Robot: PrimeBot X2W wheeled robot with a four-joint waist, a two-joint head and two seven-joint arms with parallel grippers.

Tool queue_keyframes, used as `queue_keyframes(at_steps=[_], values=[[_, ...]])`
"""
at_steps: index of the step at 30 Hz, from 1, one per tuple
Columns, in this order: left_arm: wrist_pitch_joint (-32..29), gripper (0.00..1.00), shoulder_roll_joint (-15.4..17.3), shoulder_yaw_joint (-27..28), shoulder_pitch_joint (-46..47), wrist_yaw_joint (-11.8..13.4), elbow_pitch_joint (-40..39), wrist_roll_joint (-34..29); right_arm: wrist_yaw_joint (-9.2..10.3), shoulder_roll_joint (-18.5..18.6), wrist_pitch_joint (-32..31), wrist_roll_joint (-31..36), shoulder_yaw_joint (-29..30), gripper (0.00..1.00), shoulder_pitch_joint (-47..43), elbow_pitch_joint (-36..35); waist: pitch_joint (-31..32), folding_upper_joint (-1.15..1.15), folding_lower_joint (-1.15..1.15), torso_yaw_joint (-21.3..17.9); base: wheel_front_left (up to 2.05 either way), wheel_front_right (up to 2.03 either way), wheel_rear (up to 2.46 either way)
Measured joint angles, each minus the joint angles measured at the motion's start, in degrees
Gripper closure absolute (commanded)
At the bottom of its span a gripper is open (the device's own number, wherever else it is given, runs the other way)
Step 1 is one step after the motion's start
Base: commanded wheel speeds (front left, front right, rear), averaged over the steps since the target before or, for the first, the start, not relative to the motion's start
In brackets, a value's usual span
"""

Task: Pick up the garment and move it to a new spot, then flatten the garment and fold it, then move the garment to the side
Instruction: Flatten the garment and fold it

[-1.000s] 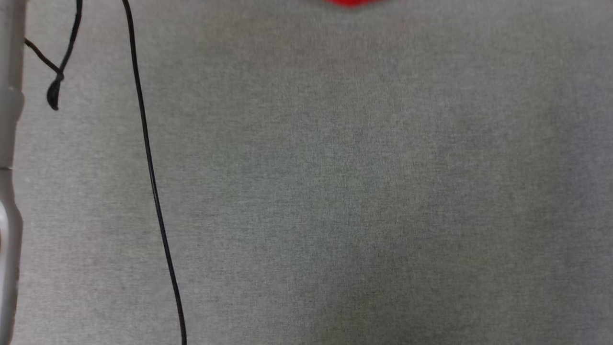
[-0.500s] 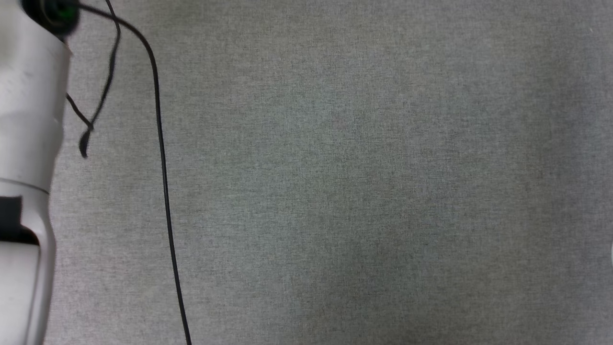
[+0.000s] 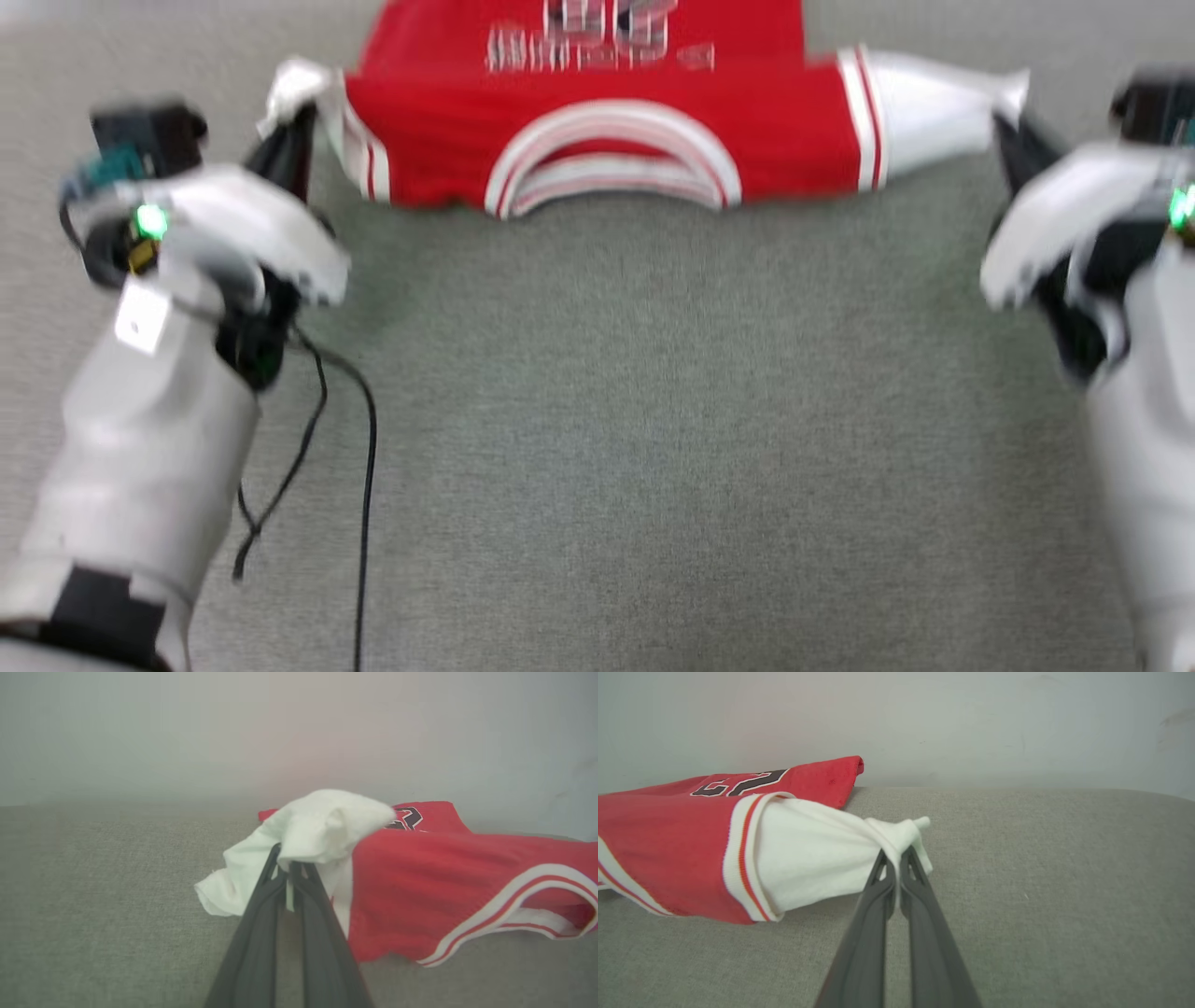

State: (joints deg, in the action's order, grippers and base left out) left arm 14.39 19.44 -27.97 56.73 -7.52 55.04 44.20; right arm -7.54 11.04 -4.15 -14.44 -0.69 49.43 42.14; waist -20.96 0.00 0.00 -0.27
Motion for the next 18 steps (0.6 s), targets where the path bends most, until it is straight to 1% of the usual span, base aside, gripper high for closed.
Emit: queue_keyframes(at_steps=[6, 8, 12, 15, 18], values=[[0.51, 1.00, 1.82, 0.66, -11.39, 0.07, -5.06, 0.44, -0.01, 0.74, -2.21, -2.12, -0.66, 1.00, -14.67, -7.55, 6.70, 0.00, -0.01, 0.47, 0.00, 0.00, 0.00], [0.51, 1.00, 2.36, 1.19, -15.75, 0.87, -8.03, 0.22, -0.01, 0.76, -3.60, -2.60, -0.07, 1.00, -19.78, -11.20, 8.92, 0.00, -0.01, 0.57, 0.00, 0.00, 0.00], [0.52, 1.00, 3.28, 1.74, -24.90, 3.16, -14.70, -0.18, -0.02, 0.55, -6.56, -2.44, 2.77, 1.00, -30.75, -19.46, 12.98, 0.00, -0.02, 0.82, 0.00, 0.00, 0.00], [0.38, 1.00, 4.23, 1.54, -31.78, 5.36, -19.95, -0.08, -0.02, -1.00, -9.17, -1.63, 5.79, 1.00, -38.61, -25.95, 15.57, 0.00, -0.02, 1.07, 0.00, 0.00, 0.00], [-0.98, 1.00, 6.14, 1.79, -38.21, 8.21, -25.63, 0.66, -0.01, -2.87, -11.76, -0.56, 8.62, 1.00, -45.54, -32.04, 17.73, 0.00, -0.02, 1.22, 0.00, 0.00, 0.00]])
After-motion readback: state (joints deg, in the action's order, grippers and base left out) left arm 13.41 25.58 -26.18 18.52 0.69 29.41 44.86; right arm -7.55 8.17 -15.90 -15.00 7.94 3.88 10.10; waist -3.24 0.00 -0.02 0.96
